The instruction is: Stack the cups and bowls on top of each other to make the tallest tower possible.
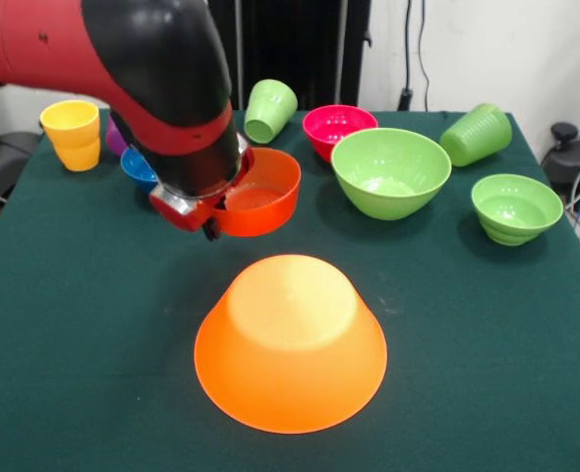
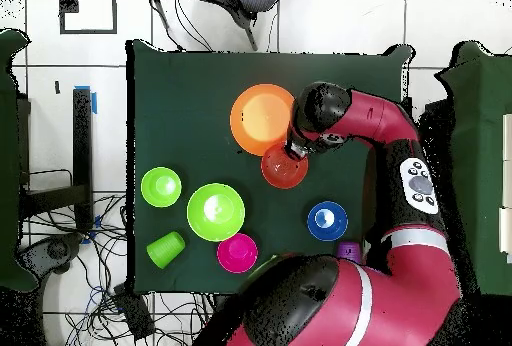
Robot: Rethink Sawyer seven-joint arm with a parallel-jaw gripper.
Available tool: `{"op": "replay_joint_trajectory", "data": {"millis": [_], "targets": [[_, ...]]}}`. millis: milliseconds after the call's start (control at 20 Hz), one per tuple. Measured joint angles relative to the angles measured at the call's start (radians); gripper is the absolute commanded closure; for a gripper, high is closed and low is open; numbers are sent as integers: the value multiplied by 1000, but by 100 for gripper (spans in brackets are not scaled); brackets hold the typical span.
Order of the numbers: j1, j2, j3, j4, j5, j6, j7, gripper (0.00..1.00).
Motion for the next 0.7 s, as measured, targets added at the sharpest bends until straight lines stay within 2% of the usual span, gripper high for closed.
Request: {"op": "replay_joint_trajectory", "data": {"millis": [700], "targets": [[0,-107,-29,0,11,0,0,100]]}}
